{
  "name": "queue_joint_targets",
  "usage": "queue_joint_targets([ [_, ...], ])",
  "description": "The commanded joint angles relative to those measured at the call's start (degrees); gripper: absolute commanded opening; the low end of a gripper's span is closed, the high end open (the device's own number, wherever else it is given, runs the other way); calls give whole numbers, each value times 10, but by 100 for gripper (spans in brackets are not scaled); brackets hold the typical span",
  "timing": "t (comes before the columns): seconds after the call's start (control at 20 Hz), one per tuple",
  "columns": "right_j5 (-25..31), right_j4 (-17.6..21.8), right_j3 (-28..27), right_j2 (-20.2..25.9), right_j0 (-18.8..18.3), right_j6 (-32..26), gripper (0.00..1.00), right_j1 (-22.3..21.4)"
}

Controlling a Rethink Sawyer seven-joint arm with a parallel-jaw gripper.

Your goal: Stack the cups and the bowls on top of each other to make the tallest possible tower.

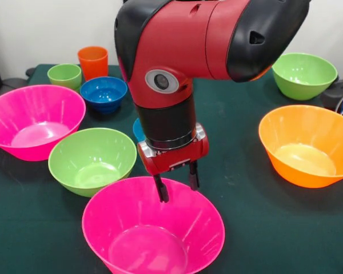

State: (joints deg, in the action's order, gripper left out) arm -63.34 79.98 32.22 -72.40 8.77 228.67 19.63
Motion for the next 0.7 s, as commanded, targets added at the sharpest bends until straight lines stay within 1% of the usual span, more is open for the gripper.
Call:
queue_joint_targets([
  [0.05, -3, -32, -22, 85, 4, -14, 100, 32],
  [0.2, -9, -25, -1, 80, 11, -12, 100, 23],
  [0.7, -18, -12, 26, 66, 20, -7, 100, 8],
])
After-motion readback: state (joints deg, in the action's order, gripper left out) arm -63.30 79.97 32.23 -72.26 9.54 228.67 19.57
